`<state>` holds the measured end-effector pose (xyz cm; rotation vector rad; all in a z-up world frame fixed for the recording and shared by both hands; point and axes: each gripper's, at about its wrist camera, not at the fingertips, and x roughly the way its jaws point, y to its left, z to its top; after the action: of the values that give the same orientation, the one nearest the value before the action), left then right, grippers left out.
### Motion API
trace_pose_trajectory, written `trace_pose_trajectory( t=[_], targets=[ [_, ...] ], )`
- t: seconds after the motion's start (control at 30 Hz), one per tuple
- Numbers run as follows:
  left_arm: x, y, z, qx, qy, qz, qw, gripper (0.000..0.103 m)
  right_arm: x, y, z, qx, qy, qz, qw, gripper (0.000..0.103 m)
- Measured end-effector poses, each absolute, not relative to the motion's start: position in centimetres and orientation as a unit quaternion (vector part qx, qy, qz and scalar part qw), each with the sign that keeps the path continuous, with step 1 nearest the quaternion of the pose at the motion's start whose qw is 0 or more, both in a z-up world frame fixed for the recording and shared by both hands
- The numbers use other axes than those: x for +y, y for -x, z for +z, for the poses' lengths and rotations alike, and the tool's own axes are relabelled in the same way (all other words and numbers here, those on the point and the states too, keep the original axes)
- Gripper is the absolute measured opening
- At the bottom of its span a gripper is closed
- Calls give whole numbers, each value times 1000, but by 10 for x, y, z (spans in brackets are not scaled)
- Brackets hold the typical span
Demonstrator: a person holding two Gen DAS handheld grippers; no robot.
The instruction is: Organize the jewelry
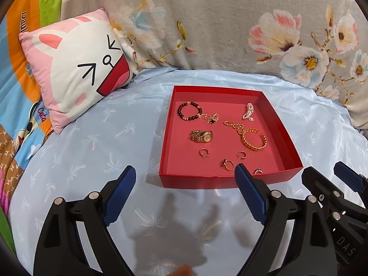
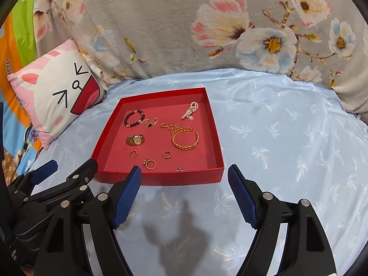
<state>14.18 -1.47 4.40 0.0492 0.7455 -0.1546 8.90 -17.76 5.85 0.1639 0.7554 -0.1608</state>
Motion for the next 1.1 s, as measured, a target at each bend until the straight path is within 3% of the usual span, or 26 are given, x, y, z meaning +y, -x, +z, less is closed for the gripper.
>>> trace_pose_trajectory(
  t=[1.1],
  targets=[
    [-12, -133, 54, 356, -36, -72, 931, 85, -175, -81, 68, 356, -63, -83, 929, 76]
  ],
)
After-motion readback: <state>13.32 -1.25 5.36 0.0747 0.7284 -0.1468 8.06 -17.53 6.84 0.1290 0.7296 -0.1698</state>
